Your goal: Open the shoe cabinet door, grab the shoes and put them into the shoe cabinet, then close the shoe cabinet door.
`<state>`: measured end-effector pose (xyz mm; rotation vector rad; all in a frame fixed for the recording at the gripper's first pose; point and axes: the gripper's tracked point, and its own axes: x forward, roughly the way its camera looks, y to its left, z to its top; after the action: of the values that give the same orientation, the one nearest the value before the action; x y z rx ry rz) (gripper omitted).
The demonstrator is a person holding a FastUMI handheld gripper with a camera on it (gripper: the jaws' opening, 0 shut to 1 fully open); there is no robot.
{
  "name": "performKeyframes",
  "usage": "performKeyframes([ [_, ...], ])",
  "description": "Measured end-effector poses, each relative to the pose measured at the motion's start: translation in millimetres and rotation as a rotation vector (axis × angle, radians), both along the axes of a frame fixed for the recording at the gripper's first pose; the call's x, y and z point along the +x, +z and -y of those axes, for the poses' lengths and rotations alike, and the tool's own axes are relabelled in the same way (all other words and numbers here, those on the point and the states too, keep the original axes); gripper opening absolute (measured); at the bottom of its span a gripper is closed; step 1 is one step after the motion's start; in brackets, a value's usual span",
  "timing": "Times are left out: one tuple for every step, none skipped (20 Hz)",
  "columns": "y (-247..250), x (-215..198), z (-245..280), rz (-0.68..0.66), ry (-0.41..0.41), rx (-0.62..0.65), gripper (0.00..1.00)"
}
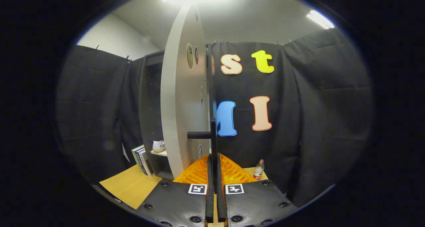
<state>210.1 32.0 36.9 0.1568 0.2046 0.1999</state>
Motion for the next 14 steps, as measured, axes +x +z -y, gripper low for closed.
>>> performKeyframes([
  [-2.2,-3.9,-2.6,-0.017,0.015,0.053,0.05],
  [-3.6,-6.0,-8.6,-0.031,0.026,0.090,0.07],
  [-4.6,-11.9,-7.7,-0.040,0.029,0.108,0.12],
  [-5.5,-15.1,-2.9,-0.040,0.010,0.099,0.17],
  [-6.9,-18.7,5.3,-0.035,-0.006,0.073,0.19],
  [-7.3,-23.7,12.1,-0.027,-0.025,0.042,0.22],
  [-6.5,-25.8,16.4,-0.020,-0.040,0.020,0.21],
  [-2.6,-30.8,16.1,-0.010,-0.043,0.006,0.21],
  [0.7,-35.8,14.2,0.003,-0.044,-0.007,0.32],
  [4.4,-40.9,11.4,0.016,-0.041,-0.021,0.45],
  [6.5,-43.9,9.3,0.032,-0.041,-0.039,0.58],
  [8.2,-46.6,4.1,0.049,-0.039,-0.058,0.71],
  [10.7,-51.3,-0.1,0.065,-0.036,-0.077,0.84],
  [11.8,-54.9,-6.5,0.080,-0.031,-0.094,0.96],
])
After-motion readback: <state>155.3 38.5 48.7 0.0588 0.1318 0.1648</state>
